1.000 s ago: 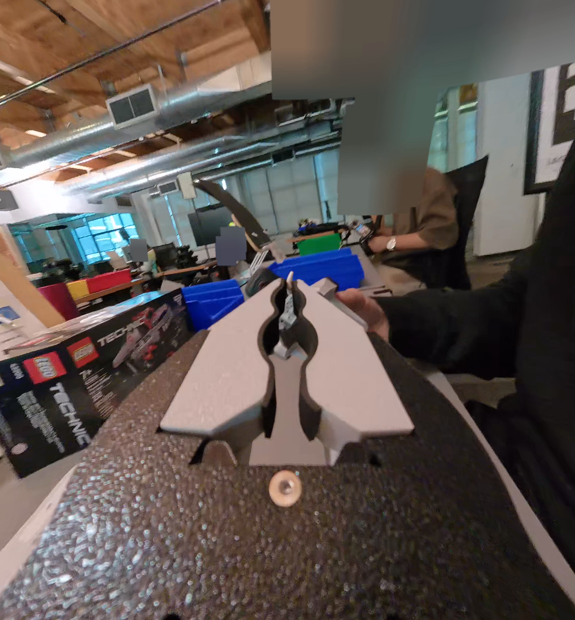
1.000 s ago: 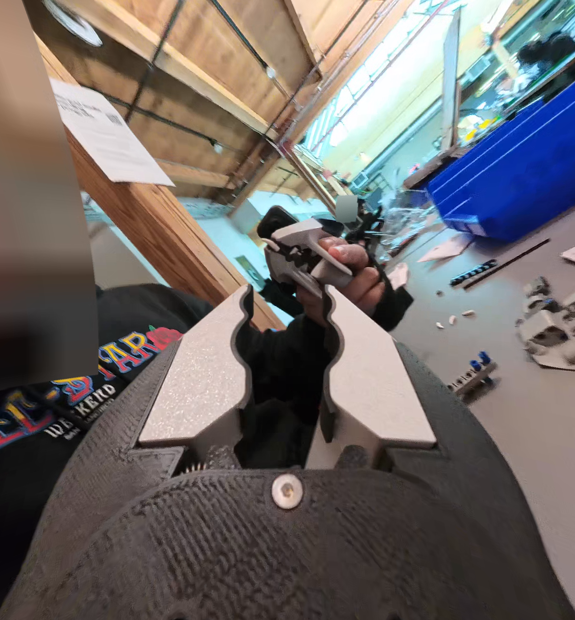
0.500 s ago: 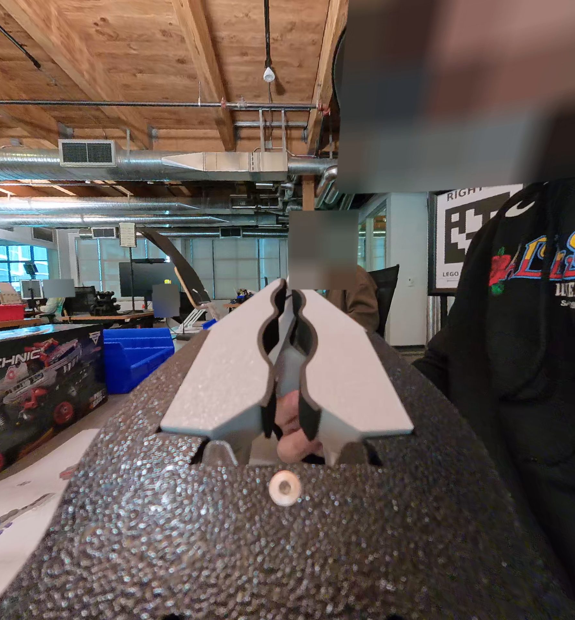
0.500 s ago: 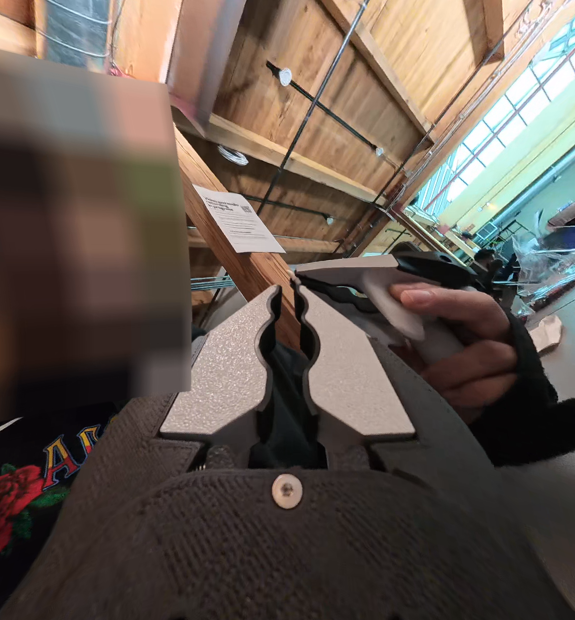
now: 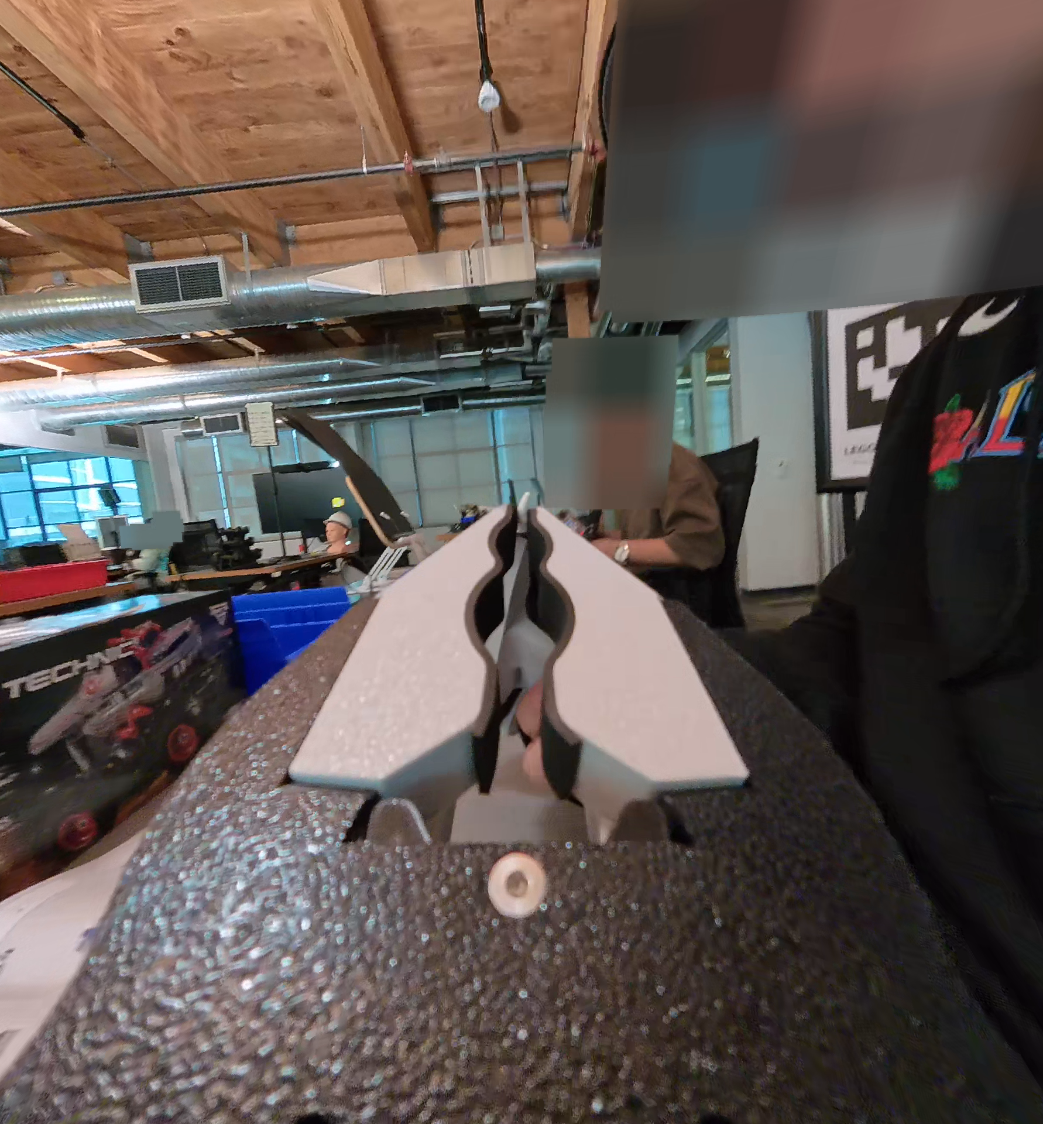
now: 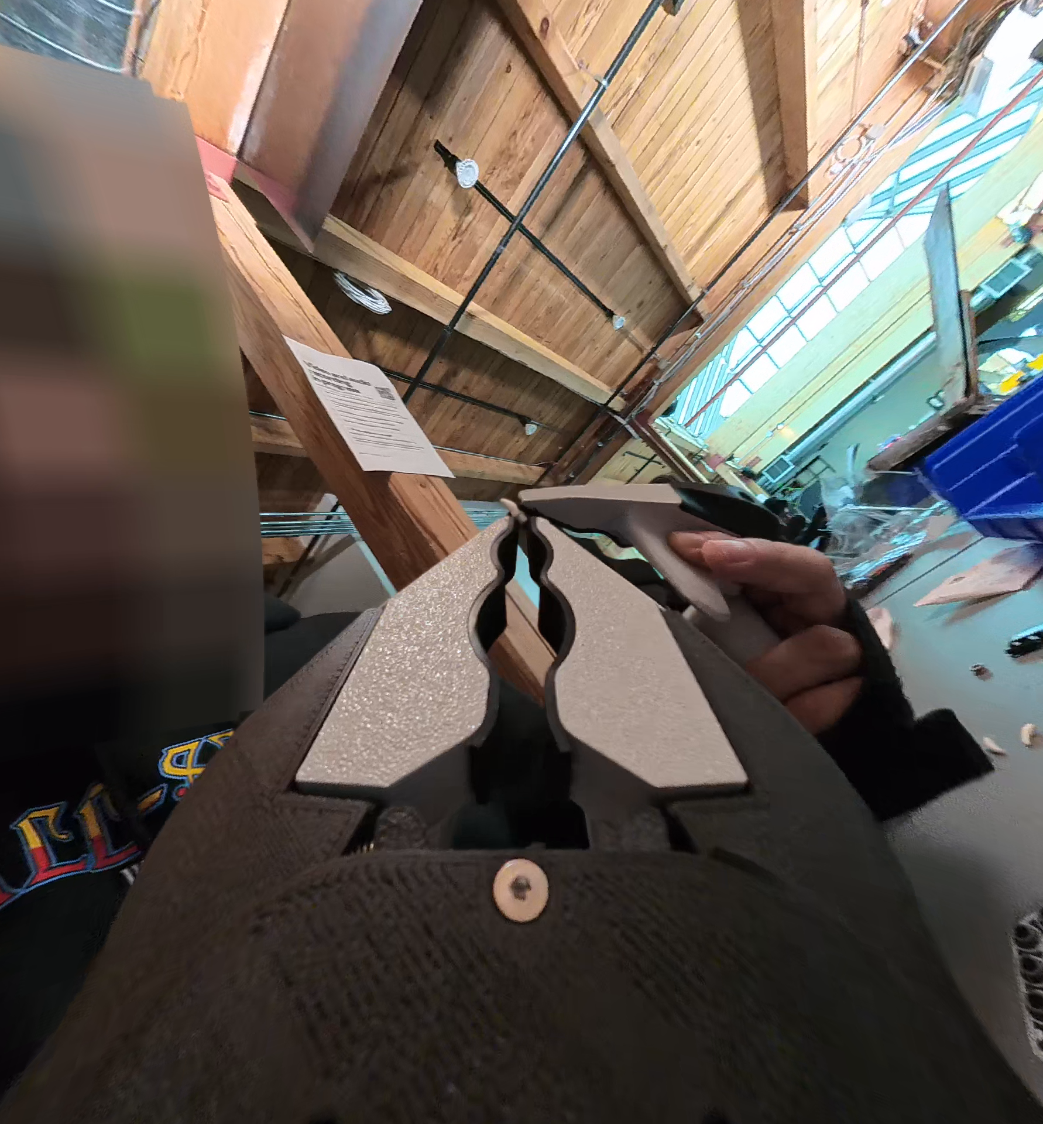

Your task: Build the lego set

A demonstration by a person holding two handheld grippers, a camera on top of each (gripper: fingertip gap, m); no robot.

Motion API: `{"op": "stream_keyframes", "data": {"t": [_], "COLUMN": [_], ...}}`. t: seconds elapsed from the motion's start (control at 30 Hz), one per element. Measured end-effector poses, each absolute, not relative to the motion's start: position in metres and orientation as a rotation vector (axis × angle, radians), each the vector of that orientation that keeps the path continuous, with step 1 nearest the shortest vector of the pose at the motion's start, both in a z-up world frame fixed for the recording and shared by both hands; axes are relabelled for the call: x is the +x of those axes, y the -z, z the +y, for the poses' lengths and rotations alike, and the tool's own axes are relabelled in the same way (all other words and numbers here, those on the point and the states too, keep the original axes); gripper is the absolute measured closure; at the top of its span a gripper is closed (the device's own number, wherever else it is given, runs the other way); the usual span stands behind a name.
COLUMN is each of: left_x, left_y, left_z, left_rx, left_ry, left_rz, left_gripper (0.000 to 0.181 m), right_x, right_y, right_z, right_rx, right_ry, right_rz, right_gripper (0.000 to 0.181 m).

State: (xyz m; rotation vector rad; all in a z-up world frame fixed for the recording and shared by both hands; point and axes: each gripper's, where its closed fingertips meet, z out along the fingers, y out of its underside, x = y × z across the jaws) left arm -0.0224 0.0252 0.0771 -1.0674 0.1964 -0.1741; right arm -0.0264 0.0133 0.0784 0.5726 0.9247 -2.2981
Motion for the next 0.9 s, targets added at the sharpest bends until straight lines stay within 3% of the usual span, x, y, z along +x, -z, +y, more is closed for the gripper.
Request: {"op": "stream_keyframes", "data": {"t": [0.03,0.6,0.8,0.9], "left_x": [-0.022,-0.055,-0.038,-0.035], "left_y": [-0.076,-0.051,-0.061,-0.060], "left_z": [0.026,0.025,0.025,0.028], "left_rx": [-1.087,-1.333,-1.273,-1.265], "left_ry": [0.148,-0.057,-0.006,0.001], "left_rz": [0.209,0.168,0.257,0.279], "left_gripper": [0.181,0.181,0.181,0.181], "right_x": [-0.028,-0.054,-0.048,-0.042], "right_y": [-0.078,-0.040,-0.055,-0.057], "right_z": [0.014,0.020,0.030,0.023], "right_rx": [0.586,0.862,0.770,0.717], "right_ry": [2.306,2.437,2.362,2.293], "right_rz": [0.941,1.534,1.116,1.062], "right_gripper": [0.181,0.181,0.180,0.167]}}
